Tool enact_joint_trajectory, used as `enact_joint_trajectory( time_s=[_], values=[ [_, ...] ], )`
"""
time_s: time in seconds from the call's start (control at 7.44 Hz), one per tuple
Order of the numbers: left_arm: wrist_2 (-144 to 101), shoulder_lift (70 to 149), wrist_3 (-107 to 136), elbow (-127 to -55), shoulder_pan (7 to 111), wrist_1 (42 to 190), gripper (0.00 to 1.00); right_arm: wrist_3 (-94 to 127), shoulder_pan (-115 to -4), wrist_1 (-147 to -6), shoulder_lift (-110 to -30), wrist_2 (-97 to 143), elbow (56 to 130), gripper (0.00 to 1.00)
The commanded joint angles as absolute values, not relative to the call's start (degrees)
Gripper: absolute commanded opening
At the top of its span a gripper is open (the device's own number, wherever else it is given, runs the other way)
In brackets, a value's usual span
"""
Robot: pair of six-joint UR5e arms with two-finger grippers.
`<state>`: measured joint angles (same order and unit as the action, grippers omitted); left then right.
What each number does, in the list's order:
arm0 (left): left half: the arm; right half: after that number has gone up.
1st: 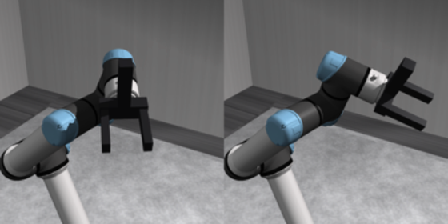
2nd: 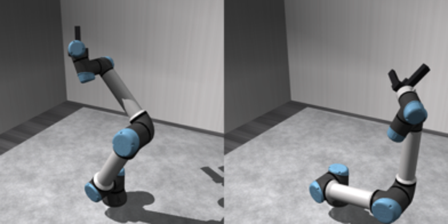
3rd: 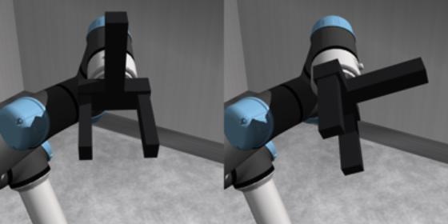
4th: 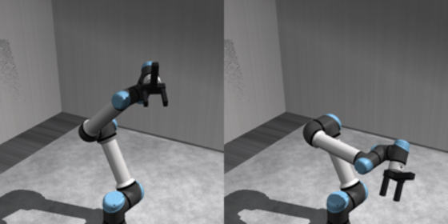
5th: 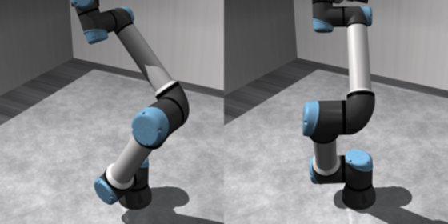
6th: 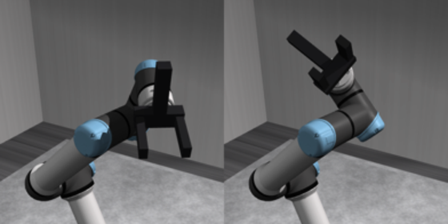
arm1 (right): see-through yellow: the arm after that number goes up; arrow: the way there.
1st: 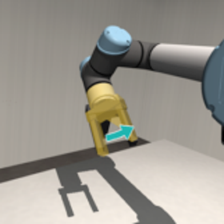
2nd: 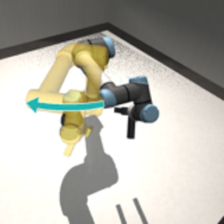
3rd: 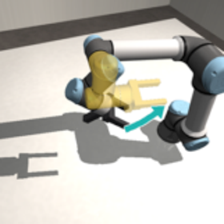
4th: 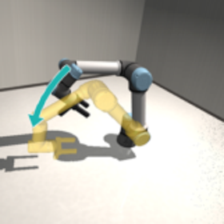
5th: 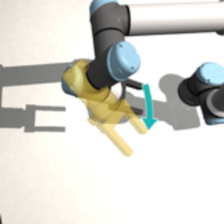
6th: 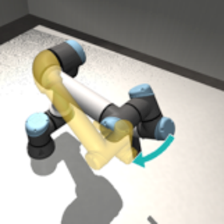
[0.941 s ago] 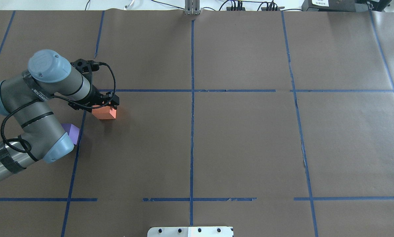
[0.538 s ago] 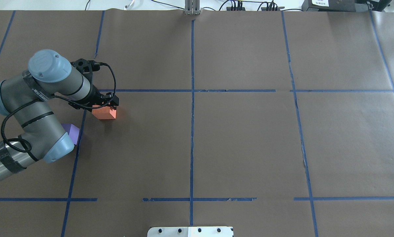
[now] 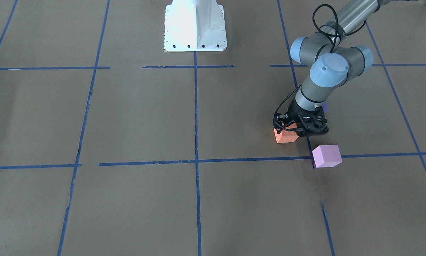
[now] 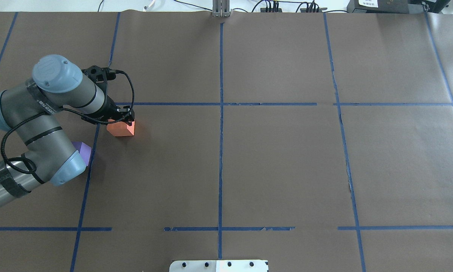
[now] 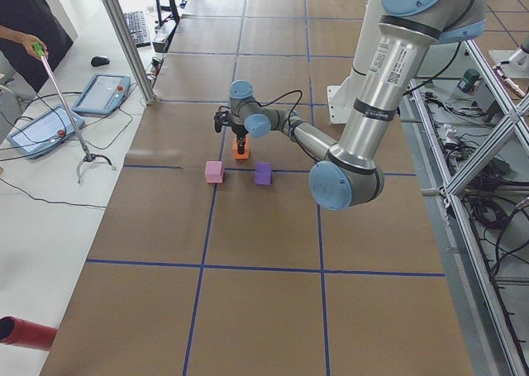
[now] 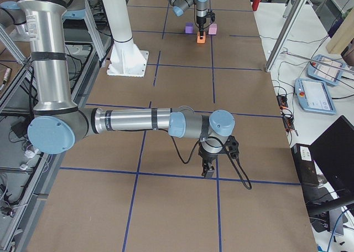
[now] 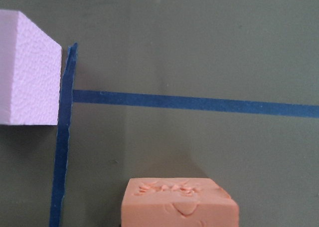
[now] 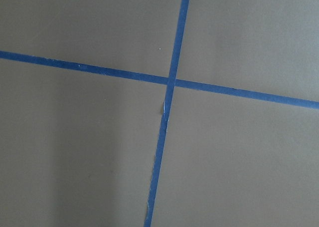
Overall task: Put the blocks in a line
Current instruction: 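Close the left gripper on the orange cube and lift it, then carry the orange cube with the left gripper toward the pink cube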
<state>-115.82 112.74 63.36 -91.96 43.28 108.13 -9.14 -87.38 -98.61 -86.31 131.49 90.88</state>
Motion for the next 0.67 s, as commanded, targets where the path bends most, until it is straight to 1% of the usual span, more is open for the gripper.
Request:
enact_joint_trajectory(
  time_s=[0.0,0.13,0.27,0.54],
  values=[
    [-115.9,112.3,59.3,-95.6,46.9,103.4,0.53,-9.1,-87.4,-98.6,-86.3,131.5,90.9,1.0],
    [-115.8,112.2,54.8,-96.6,48.8,99.8,0.54,-9.1,-87.4,-98.6,-86.2,131.5,90.9,1.0],
    [-115.8,111.7,51.6,-96.7,51.1,99.8,0.54,-9.1,-87.4,-98.6,-86.3,131.5,90.9,1.0],
    [-116.6,106.6,47.6,-98.7,53.3,100.3,0.53,-9.1,-87.4,-98.6,-86.3,131.5,90.9,1.0]
  ],
)
